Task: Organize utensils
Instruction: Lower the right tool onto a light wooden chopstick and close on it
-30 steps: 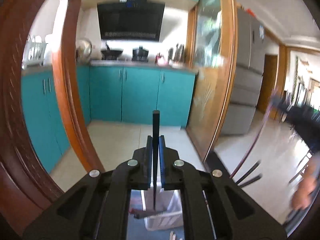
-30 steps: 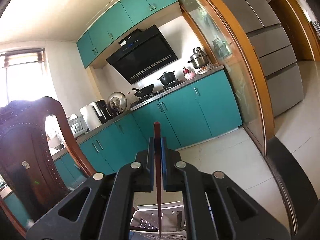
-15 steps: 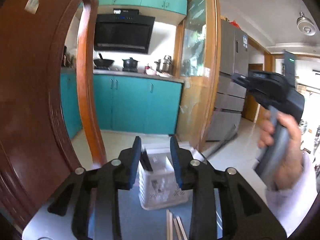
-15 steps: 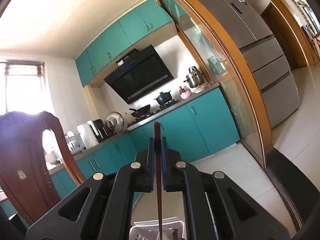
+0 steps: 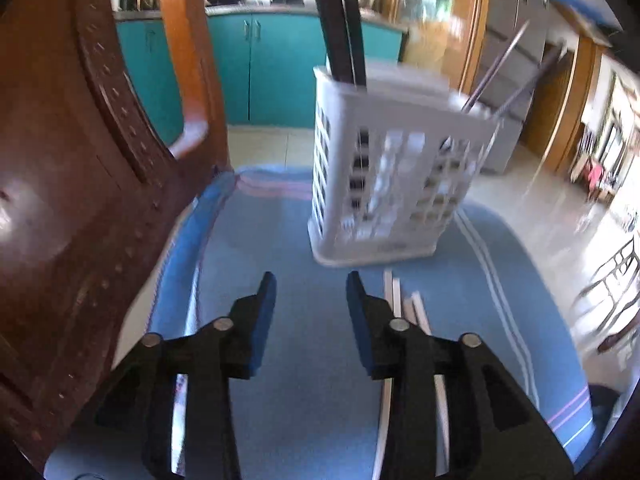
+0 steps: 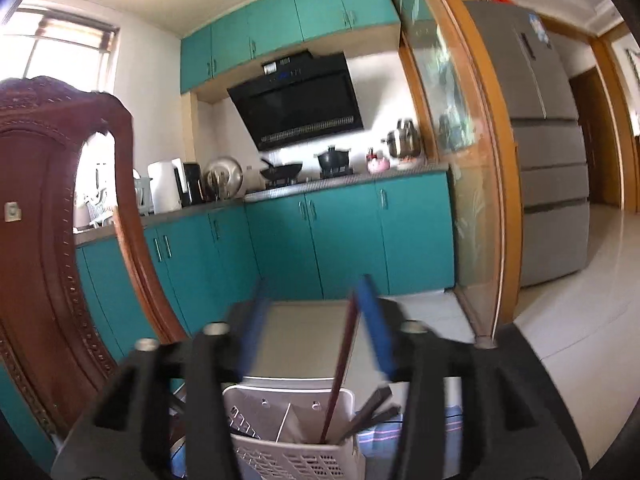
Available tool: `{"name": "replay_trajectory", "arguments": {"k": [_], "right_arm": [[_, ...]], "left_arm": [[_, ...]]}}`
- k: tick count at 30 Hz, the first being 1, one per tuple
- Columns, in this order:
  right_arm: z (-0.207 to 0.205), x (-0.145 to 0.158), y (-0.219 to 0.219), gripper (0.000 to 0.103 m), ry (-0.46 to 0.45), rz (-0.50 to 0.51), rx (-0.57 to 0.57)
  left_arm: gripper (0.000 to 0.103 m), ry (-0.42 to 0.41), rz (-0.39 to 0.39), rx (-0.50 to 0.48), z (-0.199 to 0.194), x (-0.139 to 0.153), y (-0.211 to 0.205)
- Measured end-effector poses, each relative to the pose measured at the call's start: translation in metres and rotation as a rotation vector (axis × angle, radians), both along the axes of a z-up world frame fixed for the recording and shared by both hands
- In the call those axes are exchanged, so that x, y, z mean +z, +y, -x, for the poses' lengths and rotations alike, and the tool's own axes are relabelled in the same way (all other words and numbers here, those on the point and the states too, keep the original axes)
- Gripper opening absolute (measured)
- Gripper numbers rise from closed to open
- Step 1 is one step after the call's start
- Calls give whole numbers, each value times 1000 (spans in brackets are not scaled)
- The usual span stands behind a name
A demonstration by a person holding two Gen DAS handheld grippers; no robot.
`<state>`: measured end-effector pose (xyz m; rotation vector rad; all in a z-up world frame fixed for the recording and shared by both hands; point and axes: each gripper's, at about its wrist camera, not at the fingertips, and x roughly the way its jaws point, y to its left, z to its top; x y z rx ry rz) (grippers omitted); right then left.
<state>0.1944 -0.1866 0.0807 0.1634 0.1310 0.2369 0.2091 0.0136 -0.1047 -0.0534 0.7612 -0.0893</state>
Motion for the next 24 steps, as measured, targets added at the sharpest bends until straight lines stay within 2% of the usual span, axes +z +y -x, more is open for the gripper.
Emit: {"name": "replay_trajectory", "arguments": {"k": [4, 7, 10, 11, 14, 16, 20, 24], "right_arm": [[46, -8, 3, 55, -32, 63, 40], [72, -45, 5, 55, 25, 73, 93], [70, -97, 12, 55, 204, 96, 135], [64, -113, 17, 55, 284, 126, 129], [30, -172, 35, 55, 623, 222, 161], [21, -194, 43, 55, 732, 243, 182], [18, -216, 57, 55, 819, 291, 187], [21, -218, 60, 51, 805, 298, 184]], "left_arm": [[40, 48, -20, 14, -1, -8, 5], [43, 56, -18, 41, 1, -8, 15], [45, 56, -21, 69, -4, -8, 20], [45, 59, -21, 76, -4, -8, 21], [47, 71, -19, 91, -7, -10, 27], [48, 76, -21, 90, -8, -11, 26], [50, 81, -31, 77, -10, -14, 21], [51, 85, -38, 69, -14, -21, 16]]}}
